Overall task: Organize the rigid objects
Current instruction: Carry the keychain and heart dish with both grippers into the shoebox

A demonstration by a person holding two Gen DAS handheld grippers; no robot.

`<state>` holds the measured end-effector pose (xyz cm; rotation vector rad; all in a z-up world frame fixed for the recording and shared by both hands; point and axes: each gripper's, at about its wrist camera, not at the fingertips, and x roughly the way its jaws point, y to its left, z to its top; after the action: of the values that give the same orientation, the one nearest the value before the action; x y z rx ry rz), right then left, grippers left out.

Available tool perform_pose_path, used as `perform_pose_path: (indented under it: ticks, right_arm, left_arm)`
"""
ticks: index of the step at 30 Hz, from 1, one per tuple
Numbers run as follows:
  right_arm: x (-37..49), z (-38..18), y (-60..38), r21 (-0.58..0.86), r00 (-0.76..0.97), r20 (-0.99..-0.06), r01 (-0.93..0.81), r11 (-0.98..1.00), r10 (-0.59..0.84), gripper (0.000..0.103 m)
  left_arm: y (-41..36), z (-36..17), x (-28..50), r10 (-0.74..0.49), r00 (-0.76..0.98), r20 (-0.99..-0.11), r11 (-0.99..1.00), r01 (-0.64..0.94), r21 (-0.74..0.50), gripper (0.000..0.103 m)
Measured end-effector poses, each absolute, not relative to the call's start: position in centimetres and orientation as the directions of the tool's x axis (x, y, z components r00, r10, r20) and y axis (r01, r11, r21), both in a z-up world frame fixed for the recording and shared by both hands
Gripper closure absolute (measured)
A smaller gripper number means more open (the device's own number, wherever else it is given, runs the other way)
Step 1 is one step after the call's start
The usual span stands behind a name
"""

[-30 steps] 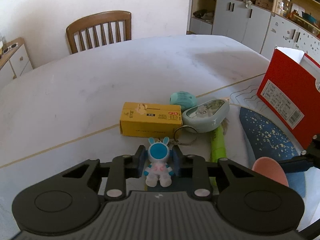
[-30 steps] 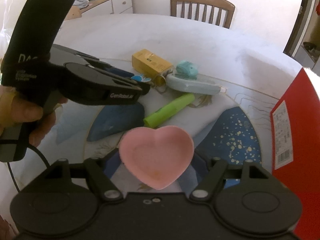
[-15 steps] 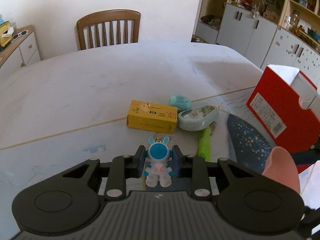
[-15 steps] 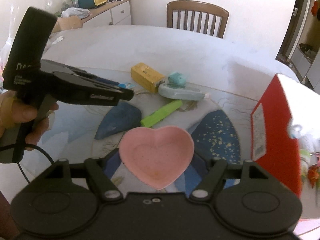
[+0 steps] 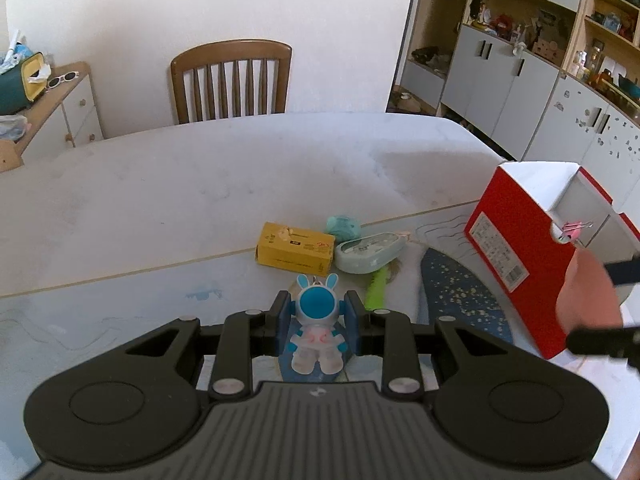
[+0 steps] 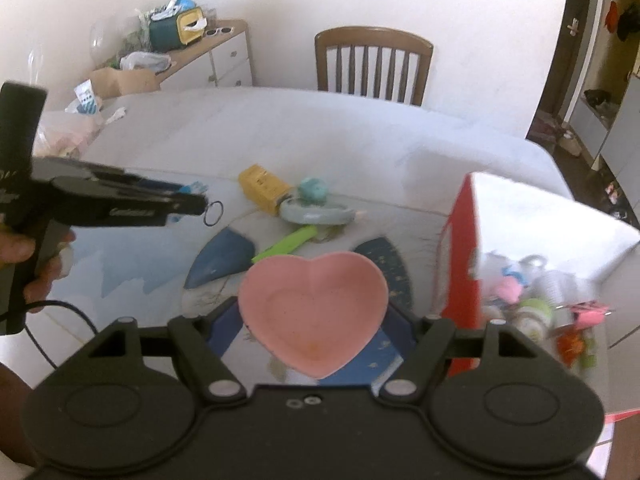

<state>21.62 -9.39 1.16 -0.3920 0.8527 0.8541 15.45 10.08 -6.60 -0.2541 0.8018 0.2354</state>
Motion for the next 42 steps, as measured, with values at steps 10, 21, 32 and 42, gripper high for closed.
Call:
perform_pose_path:
  ticks: [10,21,32,42]
  right_arm:
    - [25.5,3.5,-14.5,-0.011,0.426,-0.759,-0.765,0.644,0.493,0.029]
    - [30.1,3.6,-20.3,-0.023,0.453,-0.750,-0.746,0.665,0.482,0.029]
    - [34.5,2.6,-26.3,-0.020,0.471,-0.754,-0.713,0.701,0.458,0.029]
    - [38.1,0.6,-29.3,-0.039,0.469,-0.780,-0.697,0.716,0.414,0.029]
  left_arm:
    - [6.1,-3.4,16.3,0.129,0.681,-0.721,0.946,-0.302,-0.116,0.075]
    - [-0.1,-0.3,20.8,0.110,0.715,-0.691,0.961,-0.254,-0.109,0.075]
    - [-6.9,2.9,27.6,0.053,0.752,-0.657,0.982,-0.158,-0.101,0.075]
    - [-12.9,2.4,34.0,-0.033,0.733,-0.680,0.995,-0.037,-0.088,0.075]
